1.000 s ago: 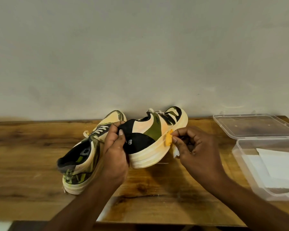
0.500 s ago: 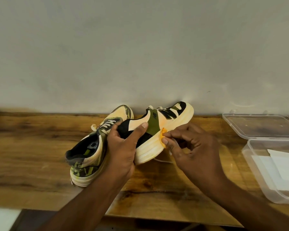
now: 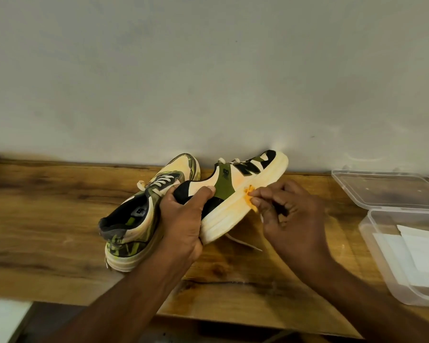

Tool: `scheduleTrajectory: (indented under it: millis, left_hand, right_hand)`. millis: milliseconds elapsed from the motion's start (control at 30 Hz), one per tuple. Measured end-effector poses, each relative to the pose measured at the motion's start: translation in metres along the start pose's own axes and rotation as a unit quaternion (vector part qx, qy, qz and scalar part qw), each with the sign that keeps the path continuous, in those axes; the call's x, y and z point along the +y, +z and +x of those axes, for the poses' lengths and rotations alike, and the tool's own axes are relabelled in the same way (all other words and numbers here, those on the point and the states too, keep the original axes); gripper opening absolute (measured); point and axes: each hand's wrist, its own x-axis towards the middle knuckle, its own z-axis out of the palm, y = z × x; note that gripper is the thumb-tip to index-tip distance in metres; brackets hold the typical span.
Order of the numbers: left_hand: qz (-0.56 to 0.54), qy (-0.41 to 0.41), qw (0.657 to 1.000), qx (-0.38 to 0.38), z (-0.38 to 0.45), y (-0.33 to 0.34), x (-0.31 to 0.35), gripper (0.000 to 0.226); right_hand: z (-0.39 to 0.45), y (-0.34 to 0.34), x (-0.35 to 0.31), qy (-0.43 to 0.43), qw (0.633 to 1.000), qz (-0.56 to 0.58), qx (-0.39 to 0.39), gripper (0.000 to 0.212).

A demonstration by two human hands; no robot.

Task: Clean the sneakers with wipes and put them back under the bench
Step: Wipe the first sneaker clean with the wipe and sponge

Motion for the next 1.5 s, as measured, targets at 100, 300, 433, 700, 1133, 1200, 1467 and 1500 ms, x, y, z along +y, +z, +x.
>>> scheduleTrajectory:
  millis: [100, 300, 433, 700, 1133, 1200, 1467, 1500]
  left_hand:
    - [0.001, -0.001, 1.0, 0.008, 0.001, 0.0, -0.001, 0.026]
    - [0.028, 0.023, 0.999, 0.002, 0.004, -0.002, -0.004, 0.034]
    - [0.025, 0.035, 0.999, -0.019, 0.003, -0.002, -0.005, 0.037]
    - [0.065, 0.068, 0.993, -0.066, -0.002, -0.008, -0.009, 0.028]
    - [0.11, 0.155, 0.972, -0.141, -0.005, -0.014, -0.01, 0.054]
    - [0.125, 0.163, 0.968, -0.146, -0.004, -0.015, -0.011, 0.049]
    - [0.138, 0.166, 0.963, -0.159, -0.003, -0.017, -0.011, 0.046]
    - [0.136, 0.165, 0.964, -0.159, -0.003, -0.017, -0.011, 0.043]
  right_hand:
    - [-0.001, 0.003, -0.006, 0.01, 1.0, -0.001, -0.005, 0.027]
    - [-0.039, 0.014, -0.042, -0.202, 0.959, -0.12, -0.159, 0.024]
    - [-0.017, 0.006, -0.021, -0.11, 0.986, -0.095, -0.085, 0.029]
    - [0.01, -0.006, 0.005, 0.035, 0.996, -0.085, -0.016, 0.024]
    - [0.006, 0.002, 0.004, -0.04, 0.992, -0.105, -0.049, 0.026]
    - [-0.007, 0.009, -0.009, -0.078, 0.988, -0.097, -0.09, 0.024]
    - [0.007, -0.004, 0.014, -0.039, 0.988, -0.135, -0.056, 0.032]
    - [0.002, -0.002, 0.01, -0.047, 0.988, -0.136, -0.063, 0.032]
